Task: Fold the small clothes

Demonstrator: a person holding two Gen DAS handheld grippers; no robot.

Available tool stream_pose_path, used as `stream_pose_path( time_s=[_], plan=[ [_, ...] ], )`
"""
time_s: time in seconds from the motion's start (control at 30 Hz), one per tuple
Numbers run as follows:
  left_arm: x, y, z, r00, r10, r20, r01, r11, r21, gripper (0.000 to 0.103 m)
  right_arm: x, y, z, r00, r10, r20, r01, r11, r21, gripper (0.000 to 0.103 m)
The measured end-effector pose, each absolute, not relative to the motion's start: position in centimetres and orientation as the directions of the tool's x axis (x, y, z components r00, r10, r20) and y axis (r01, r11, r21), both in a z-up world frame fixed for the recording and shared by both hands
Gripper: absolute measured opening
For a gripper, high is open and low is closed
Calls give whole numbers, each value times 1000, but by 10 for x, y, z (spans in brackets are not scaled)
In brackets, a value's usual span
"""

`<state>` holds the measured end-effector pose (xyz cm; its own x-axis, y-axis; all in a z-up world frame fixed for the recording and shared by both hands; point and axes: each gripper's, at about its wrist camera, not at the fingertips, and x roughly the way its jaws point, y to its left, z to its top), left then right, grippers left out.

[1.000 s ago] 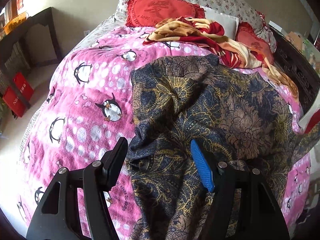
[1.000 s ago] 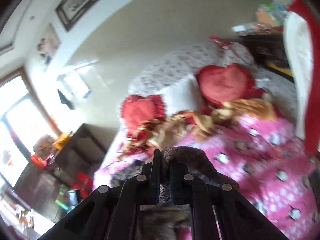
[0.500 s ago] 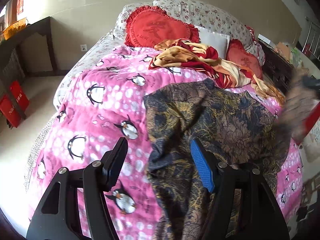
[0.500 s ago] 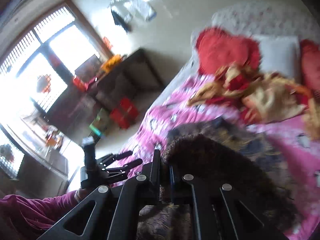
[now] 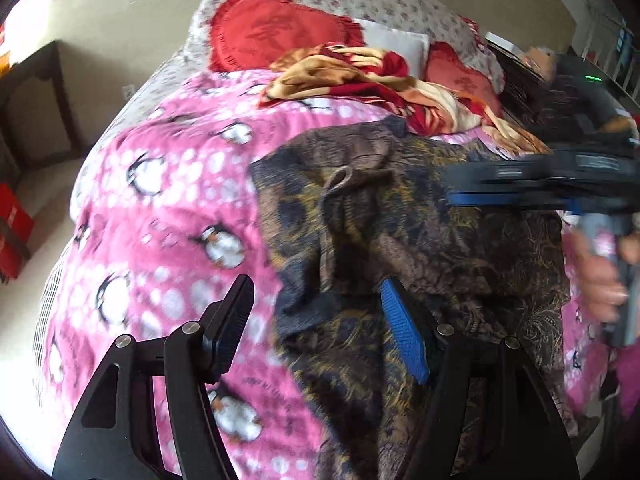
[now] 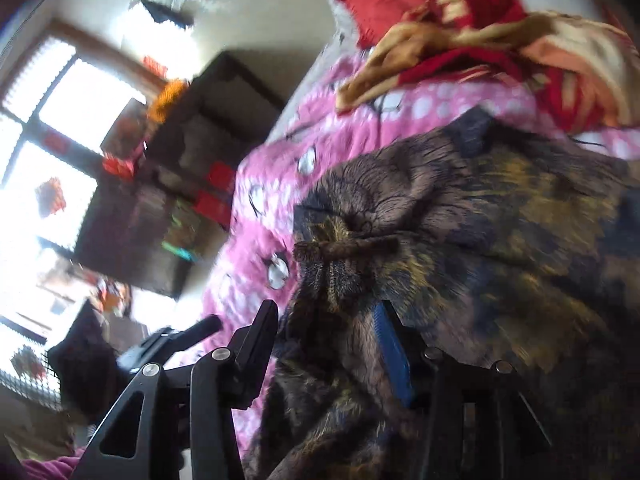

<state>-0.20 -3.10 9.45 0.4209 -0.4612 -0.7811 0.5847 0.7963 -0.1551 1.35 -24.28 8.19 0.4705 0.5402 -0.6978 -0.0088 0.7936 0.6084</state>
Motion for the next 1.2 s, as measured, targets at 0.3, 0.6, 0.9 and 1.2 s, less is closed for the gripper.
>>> stream_pose_path(
  time_s=[0.3,0.6,0.9,1.2],
  plan=[
    [44,-87,74,478,-373,-796,536,841,-73,67,-149,-333,101,598,408,-690,129,801,585,56],
    [50,-99,108,501,-431,-751,588,806,-70,7,-247,-395,89,678,232,-697,328,753,570,57],
    [75,-49,98,444,-365,-818,475,870,-130,7,-228,-424,88,694,30,-720,444,769,460,74],
    [73,-44,93,470,-318,-823,438,894,-96,7,-169,-444,53,677,113,-727,440,730,523,72]
  ],
)
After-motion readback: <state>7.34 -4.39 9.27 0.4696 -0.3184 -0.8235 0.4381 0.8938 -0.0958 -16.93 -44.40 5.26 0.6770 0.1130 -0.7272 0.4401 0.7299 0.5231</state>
